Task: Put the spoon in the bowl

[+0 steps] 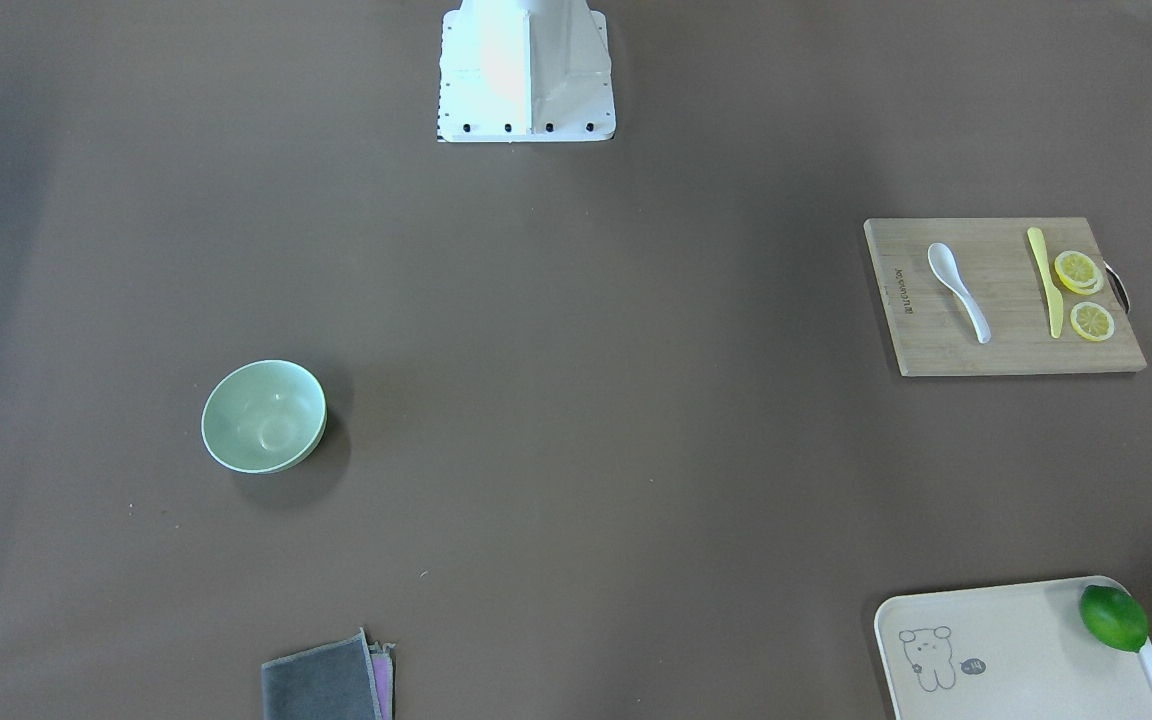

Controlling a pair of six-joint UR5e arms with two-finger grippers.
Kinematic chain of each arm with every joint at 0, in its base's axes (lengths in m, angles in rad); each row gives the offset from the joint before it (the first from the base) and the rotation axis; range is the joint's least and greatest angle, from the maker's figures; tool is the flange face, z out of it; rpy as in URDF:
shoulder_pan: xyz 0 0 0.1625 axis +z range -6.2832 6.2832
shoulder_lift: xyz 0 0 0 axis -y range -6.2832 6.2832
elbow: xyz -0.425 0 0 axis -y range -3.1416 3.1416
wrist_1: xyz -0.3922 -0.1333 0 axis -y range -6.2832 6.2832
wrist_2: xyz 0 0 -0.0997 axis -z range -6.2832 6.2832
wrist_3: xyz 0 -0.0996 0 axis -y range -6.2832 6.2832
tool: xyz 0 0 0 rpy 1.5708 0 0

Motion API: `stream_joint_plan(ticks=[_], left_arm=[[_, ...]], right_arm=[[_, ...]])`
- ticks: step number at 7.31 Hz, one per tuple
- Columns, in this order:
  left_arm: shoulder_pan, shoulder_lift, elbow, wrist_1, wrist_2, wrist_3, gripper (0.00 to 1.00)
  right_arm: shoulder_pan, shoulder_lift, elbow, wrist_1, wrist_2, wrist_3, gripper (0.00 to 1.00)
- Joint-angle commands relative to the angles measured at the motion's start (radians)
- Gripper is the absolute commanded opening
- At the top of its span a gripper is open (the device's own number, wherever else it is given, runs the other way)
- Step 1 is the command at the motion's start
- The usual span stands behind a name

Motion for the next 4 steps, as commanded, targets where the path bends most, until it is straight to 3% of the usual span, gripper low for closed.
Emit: stream_joint_plan(ticks=[1, 2, 3, 4], left_arm=[[0.002, -0.059, 0.040, -0.047, -0.002, -0.056, 0.98], [0.006, -0.064, 0.040, -0.093, -0.002, -0.155, 0.98], [0.043, -0.053, 0.061, -0.218, -0.002, -0.176, 0.98], [0.074, -0.053, 0.103, -0.289, -0.001, -0.181, 0.98]], right_arm=[[-0.004, 0.051, -0.069, 0.085, 0.019, 0.032, 1.00], [-0.066, 0.057, -0.072, 0.160, 0.017, 0.090, 1.00], [-0.184, 0.112, -0.083, 0.173, -0.018, 0.294, 1.00], [-0.304, 0.173, -0.080, 0.176, -0.114, 0.503, 1.00]])
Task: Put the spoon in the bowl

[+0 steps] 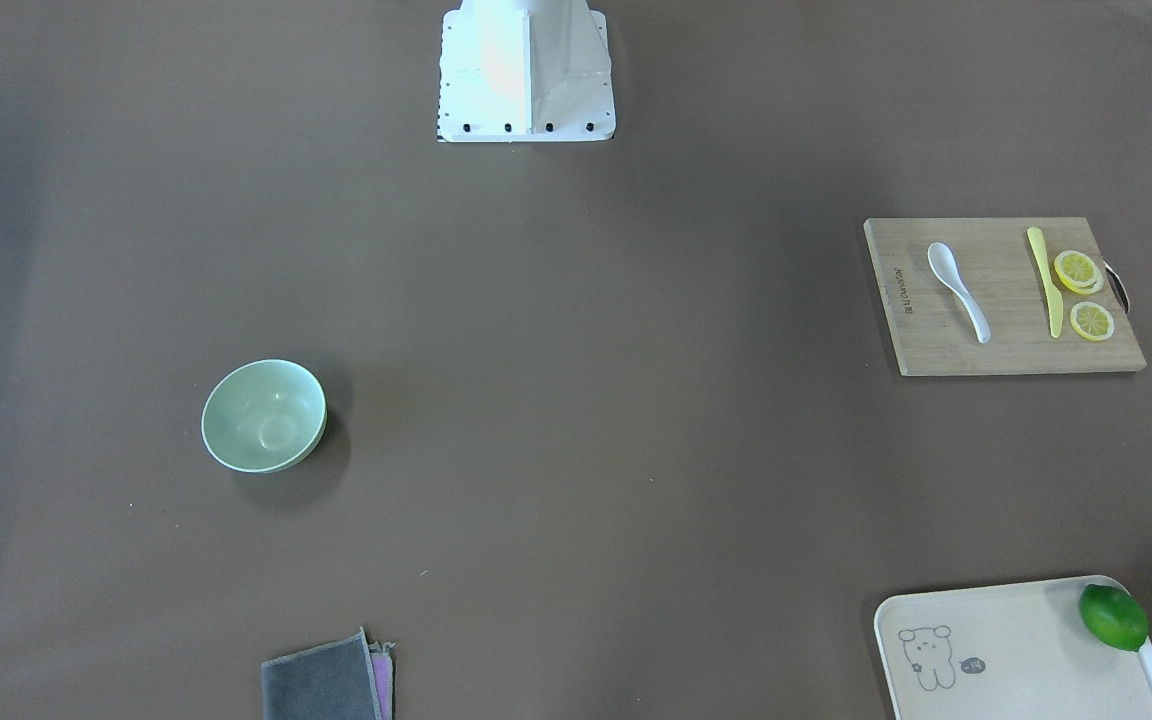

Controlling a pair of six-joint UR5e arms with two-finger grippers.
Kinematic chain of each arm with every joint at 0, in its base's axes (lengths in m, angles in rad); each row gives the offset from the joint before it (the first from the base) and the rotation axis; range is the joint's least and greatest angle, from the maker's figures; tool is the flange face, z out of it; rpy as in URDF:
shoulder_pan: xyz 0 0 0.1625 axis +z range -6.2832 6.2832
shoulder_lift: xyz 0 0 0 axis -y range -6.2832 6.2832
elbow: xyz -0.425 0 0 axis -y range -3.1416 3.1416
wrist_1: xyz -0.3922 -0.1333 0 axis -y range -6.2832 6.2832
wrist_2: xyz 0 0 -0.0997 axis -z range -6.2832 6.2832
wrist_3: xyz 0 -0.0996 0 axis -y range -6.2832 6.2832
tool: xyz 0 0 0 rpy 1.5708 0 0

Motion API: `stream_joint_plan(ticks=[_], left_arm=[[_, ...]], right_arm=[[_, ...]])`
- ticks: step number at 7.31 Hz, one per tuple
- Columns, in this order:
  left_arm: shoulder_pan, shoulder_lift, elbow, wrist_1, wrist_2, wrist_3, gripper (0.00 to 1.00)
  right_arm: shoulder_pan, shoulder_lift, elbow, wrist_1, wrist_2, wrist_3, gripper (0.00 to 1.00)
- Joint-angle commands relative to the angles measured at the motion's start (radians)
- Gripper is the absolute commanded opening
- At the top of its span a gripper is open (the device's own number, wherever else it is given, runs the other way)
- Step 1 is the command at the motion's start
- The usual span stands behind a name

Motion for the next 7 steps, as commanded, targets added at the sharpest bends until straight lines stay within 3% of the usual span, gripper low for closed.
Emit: stream_joint_plan(ticks=[1, 3, 5, 7], left_arm=[[0.079, 0.001, 0.046, -0.122, 0.001, -0.029, 0.98], [0.087, 0.003, 0.046, -0.124, 0.000, -0.027, 0.98], [0.089, 0.003, 0.046, -0.124, 0.000, -0.027, 0.98], [0.089, 0.003, 0.048, -0.124, 0.001, -0.027, 0.98]], right_arm=[[-0.262, 0.113, 0.000, 0.046, -0.193, 0.447, 1.00], [-0.488, 0.179, 0.000, 0.149, -0.393, 0.798, 1.00], [-0.646, 0.219, -0.005, 0.151, -0.552, 0.970, 0.98], [-0.736, 0.222, -0.011, 0.151, -0.649, 1.051, 0.93]])
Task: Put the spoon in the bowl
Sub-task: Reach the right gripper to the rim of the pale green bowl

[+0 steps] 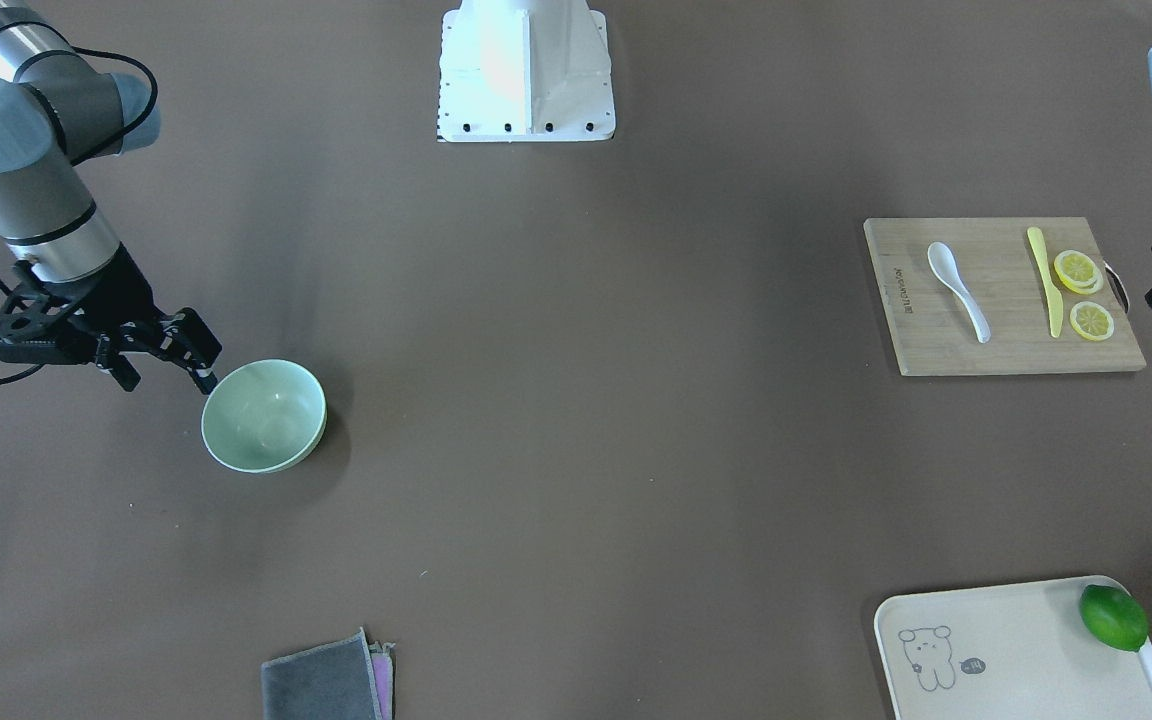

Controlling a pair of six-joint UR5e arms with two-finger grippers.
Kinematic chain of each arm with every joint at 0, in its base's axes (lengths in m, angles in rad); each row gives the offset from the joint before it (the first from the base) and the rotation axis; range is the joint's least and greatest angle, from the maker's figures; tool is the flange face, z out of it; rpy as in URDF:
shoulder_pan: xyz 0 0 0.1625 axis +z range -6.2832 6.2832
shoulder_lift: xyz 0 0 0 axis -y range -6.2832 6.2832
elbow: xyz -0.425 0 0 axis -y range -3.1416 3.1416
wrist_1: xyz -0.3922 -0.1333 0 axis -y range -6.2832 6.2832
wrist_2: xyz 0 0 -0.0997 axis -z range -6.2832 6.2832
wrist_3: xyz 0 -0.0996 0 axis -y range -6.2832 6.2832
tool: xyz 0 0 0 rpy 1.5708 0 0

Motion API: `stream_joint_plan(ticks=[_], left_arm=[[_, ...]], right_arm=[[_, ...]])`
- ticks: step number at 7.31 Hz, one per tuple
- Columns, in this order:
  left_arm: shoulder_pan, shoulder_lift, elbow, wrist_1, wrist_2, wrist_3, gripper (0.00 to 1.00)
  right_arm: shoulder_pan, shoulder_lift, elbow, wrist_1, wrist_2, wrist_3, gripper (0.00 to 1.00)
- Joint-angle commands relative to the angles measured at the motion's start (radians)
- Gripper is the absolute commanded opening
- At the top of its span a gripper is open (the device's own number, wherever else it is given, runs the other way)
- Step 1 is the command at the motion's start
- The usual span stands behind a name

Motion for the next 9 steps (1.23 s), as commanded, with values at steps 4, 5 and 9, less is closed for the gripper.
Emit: stream_joint_plan(ticks=[4, 5, 9], left_arm=[[0.002, 0.000, 0.001, 0.000, 0.000, 0.001, 0.98], [0.003, 0.000, 0.001, 0.001, 0.001, 0.002, 0.98], [0.005, 0.000, 0.009, 0.000, 0.006, 0.004, 0.98]], right_arm=[[-0.095, 0.010, -0.045, 0.000, -0.142, 0.126, 0.28], [-0.098, 0.018, -0.044, 0.002, -0.140, 0.163, 0.00], [-0.101, 0.181, -0.035, -0.091, -0.136, 0.223, 0.00]])
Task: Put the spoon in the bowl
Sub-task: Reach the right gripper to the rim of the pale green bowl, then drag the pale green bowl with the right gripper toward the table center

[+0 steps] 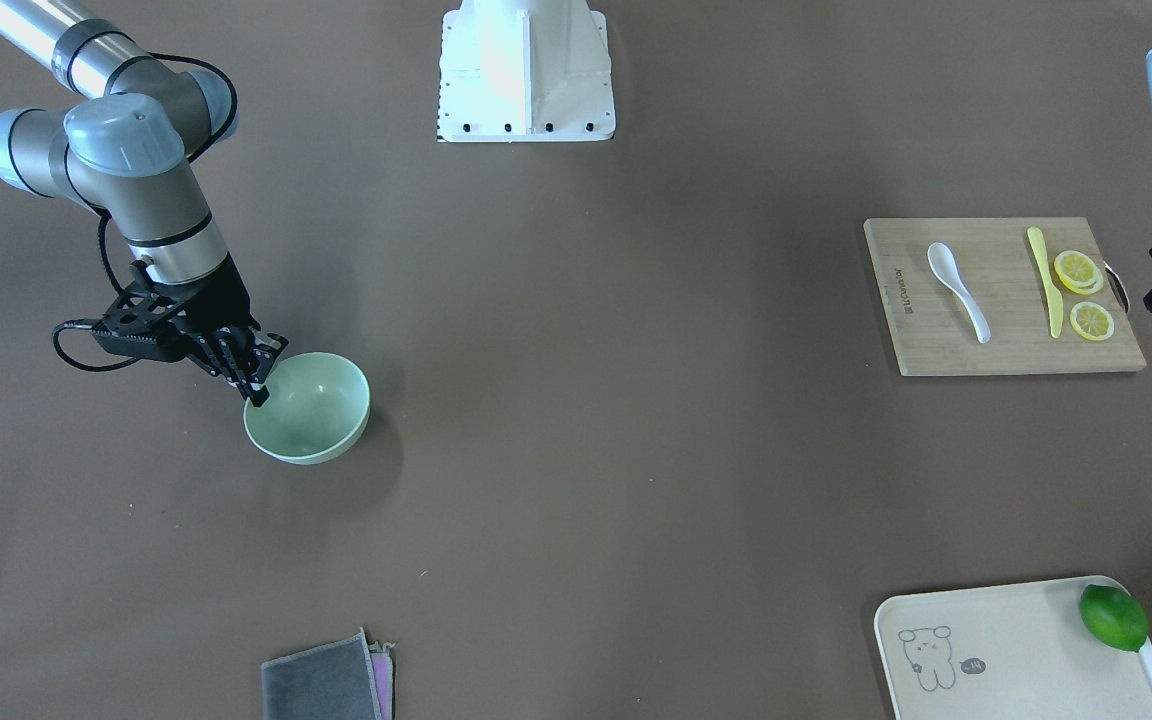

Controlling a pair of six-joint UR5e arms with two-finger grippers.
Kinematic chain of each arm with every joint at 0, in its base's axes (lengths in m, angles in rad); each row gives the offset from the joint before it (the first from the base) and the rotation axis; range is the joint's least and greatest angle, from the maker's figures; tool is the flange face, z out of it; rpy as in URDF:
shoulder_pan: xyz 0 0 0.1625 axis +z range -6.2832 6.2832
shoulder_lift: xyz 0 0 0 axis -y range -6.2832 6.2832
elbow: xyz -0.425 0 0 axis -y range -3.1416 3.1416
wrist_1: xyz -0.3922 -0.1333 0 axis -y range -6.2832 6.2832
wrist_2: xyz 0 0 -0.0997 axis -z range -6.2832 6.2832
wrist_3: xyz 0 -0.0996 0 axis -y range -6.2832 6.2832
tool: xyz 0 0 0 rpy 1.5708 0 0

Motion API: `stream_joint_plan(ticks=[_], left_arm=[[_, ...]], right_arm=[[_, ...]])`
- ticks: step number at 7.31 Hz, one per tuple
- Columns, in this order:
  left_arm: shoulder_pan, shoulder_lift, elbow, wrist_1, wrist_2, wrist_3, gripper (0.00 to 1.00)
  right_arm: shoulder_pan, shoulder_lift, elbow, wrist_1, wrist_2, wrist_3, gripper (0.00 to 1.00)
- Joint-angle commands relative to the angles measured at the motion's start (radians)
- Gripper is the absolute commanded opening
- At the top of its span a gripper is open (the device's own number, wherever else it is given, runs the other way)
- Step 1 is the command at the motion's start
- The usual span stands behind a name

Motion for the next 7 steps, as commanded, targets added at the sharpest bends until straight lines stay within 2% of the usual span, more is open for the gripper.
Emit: stream_joint_plan(ticks=[1, 2, 3, 4, 6, 7], left_arm=[[0.000, 0.000, 0.001, 0.000, -0.001, 0.000, 0.98], [0.000, 0.000, 0.001, 0.000, -0.003, 0.000, 0.98], [0.000, 0.000, 0.001, 0.000, -0.003, 0.000, 0.98], [0.002, 0.000, 0.000, 0.000, -0.004, -0.001, 0.98], [0.009, 0.000, 0.000, 0.000, -0.004, -0.001, 0.98], [0.011, 0.000, 0.000, 0.000, -0.004, -0.001, 0.98]], right_arm=[[-0.025, 0.111, 0.011, -0.120, 0.000, 0.097, 0.00], [-0.071, 0.192, 0.011, -0.200, -0.005, 0.189, 0.00], [-0.126, 0.288, 0.011, -0.355, -0.011, 0.298, 0.00], [-0.184, 0.371, 0.002, -0.462, -0.043, 0.357, 0.00], [-0.267, 0.415, -0.032, -0.483, -0.072, 0.442, 0.00], [-0.272, 0.450, -0.076, -0.484, -0.086, 0.442, 0.27]])
